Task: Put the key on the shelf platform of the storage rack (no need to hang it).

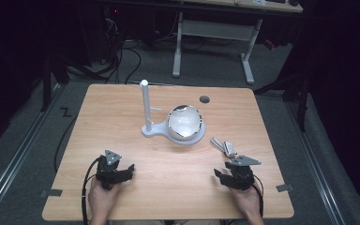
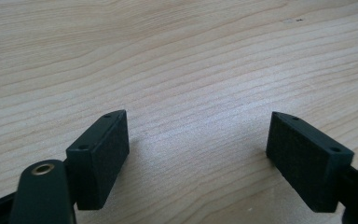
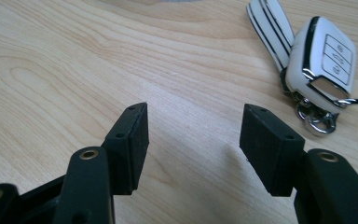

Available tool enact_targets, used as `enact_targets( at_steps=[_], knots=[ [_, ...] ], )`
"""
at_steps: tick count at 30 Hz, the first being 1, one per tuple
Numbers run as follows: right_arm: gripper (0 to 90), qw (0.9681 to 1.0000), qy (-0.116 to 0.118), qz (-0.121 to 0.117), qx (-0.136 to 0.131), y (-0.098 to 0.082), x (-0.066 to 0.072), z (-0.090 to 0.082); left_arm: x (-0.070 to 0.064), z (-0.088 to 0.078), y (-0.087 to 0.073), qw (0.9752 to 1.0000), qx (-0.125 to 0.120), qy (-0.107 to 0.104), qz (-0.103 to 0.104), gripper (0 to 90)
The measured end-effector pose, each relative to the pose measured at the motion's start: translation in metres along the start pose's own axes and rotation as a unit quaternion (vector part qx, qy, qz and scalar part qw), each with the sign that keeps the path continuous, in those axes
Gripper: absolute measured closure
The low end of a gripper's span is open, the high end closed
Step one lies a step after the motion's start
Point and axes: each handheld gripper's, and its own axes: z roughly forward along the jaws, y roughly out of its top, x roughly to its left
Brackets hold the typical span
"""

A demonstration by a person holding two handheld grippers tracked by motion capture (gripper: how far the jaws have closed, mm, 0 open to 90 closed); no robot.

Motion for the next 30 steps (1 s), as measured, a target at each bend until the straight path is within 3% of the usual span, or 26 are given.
enact_targets(
  at_steps=[5,16,22,30],
  knots=[
    [43.5,0.9998,0.009,0.017,0.002,-0.005,-0.007,-0.004,0.0,0.0,0.0,1.0,0.0,0.0,0.0,21.5],
    [43.6,0.999,-0.014,0.043,-0.005,-0.015,-0.024,-0.017,0.0,0.0,0.0,1.0,0.0,0.0,0.0,21.5],
    [42.7,0.998,-0.021,0.059,-0.011,-0.013,-0.036,-0.019,0.0,0.0,0.0,1.0,0.0,0.0,0.0,21.5],
    [40.1,0.9977,-0.032,0.06,-0.003,-0.004,-0.044,-0.012,0.0,0.0,0.0,1.0,0.0,0.001,-0.001,21.5]
  ],
)
